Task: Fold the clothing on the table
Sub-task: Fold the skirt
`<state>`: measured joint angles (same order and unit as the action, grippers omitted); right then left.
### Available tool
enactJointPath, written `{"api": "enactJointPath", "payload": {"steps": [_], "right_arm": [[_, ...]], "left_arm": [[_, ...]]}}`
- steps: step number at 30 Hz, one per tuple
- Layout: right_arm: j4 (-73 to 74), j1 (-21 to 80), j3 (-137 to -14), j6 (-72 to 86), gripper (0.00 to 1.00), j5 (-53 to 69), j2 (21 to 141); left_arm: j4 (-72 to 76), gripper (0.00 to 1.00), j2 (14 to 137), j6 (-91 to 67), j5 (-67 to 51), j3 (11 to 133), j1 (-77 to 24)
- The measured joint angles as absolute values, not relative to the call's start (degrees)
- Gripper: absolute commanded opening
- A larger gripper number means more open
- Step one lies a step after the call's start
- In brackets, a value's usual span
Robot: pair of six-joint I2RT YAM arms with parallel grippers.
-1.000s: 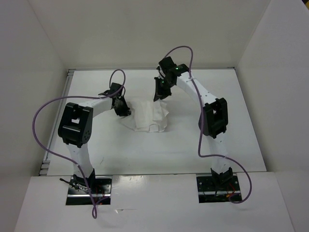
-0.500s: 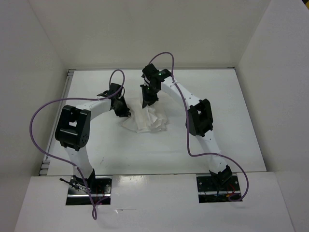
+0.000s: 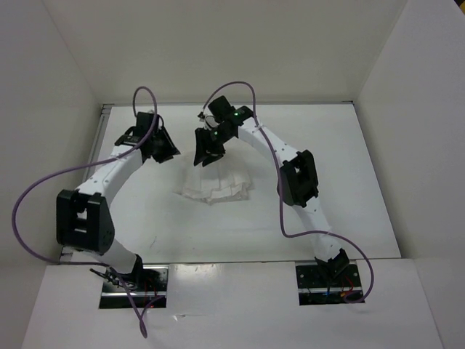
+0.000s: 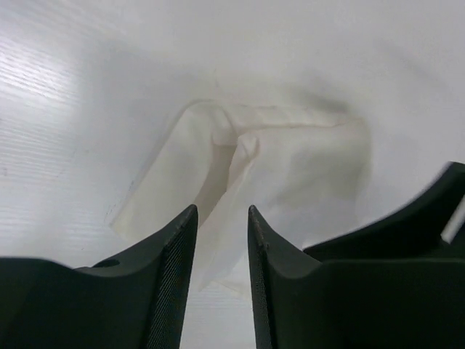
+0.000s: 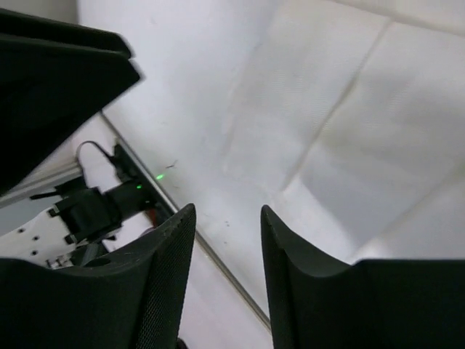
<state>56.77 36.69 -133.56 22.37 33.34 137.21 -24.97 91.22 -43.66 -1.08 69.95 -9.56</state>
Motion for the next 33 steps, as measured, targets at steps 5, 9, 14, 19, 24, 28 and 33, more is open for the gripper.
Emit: {"api": "enactJointPath", "payload": {"steps": [5, 9, 14, 19, 24, 28, 33], "right_arm": [[54.19, 34.26, -133.56, 23.03, 0.28, 35.53, 134.23], [53.17, 28.47, -130.30, 24.27, 0.13, 29.98, 125.89], [47.00, 18.94, -113.89, 26.33, 0.12, 27.27, 110.89], [43.55, 13.80, -99.53, 27.38, 0.12, 27.22, 103.53], [42.54, 13.17, -88.77, 27.38, 0.14, 27.79, 101.86], [42.37, 11.92, -83.64, 27.42, 0.15, 27.99, 100.14], [41.52, 10.44, -82.30, 27.40, 0.34, 28.16, 96.55]], "left_arm": [[-24.82, 0.35, 83.48, -42.39, -3.60, 71.79, -8.45], [-20.69, 0.24, 84.23, -42.04, -12.51, 71.11, -9.72], [-12.86, 0.15, 94.43, -42.24, -24.60, 69.12, -11.11], [-11.25, 0.12, 103.00, -42.35, -27.05, 65.08, -8.64], [-13.32, 0.12, 104.64, -42.30, -22.96, 63.24, -3.73], [-13.26, 0.11, 106.52, -42.17, -19.75, 63.26, -2.72], [-12.82, 0.14, 108.92, -42.39, -20.49, 64.25, -2.92]]}}
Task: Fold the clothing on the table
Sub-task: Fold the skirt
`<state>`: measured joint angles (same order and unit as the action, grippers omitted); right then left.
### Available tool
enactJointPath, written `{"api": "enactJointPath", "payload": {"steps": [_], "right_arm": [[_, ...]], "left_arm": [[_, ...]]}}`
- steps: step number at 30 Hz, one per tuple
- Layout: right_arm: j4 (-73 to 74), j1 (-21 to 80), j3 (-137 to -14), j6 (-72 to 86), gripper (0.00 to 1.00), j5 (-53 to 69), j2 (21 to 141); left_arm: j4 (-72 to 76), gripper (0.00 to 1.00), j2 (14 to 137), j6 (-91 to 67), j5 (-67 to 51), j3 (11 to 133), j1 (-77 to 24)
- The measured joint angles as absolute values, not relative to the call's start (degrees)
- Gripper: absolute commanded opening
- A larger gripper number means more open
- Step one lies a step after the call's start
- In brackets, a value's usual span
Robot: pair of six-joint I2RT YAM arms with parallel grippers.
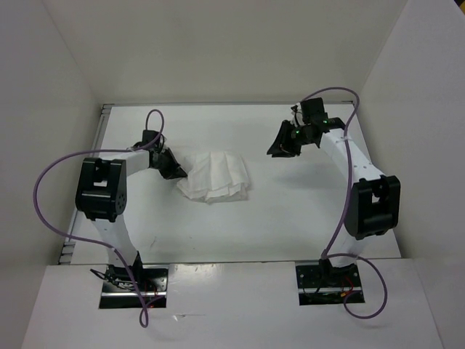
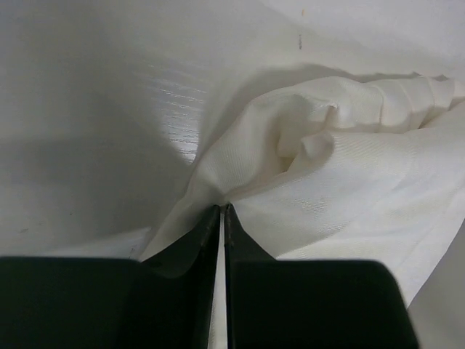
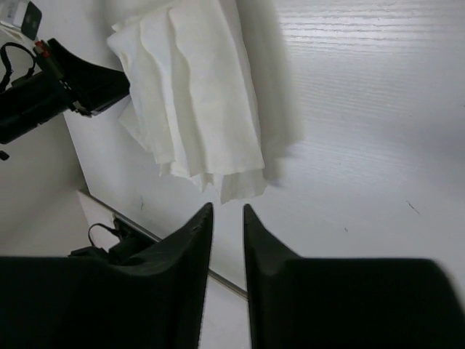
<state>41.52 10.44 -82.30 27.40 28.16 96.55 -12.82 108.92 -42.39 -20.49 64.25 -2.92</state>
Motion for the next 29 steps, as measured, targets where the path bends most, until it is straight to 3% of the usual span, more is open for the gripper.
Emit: {"api": "enactJointPath", "payload": {"steps": [1, 2, 3, 6, 9, 16, 29], "right_arm": [[41.17, 10.26, -81.82, 27.27, 0.42, 28.05, 95.42], [41.01, 10.15, -81.19, 27.35, 0.42, 27.77, 94.35], [40.91, 9.91, -80.27, 27.18, 0.45, 27.31, 93.10], [40.95, 9.63, -76.75, 27.07, 0.49, 24.95, 88.88], [40.62, 9.04, -71.61, 27.20, 0.51, 22.39, 84.20], [40.73, 8.82, -61.65, 29.06, 0.51, 17.21, 76.99], [40.97, 8.82, -57.52, 29.63, 0.55, 14.09, 76.27]], "left_arm": [[-12.80, 0.20, 108.55, -42.41, -20.40, 64.18, -2.94], [-12.75, 0.28, 107.92, -42.30, -19.99, 63.86, -2.94], [-12.71, 0.48, 106.83, -42.26, -19.68, 63.26, -2.96], [-13.76, 0.83, 98.89, -41.76, -18.94, 60.05, -3.20], [-14.48, 1.00, 87.00, -40.95, -18.26, 58.06, -3.84], [-13.45, 1.00, 62.94, -42.72, -20.21, 46.15, -6.55], [-19.33, 1.00, 48.36, -49.69, -16.62, 34.20, -6.42]]}}
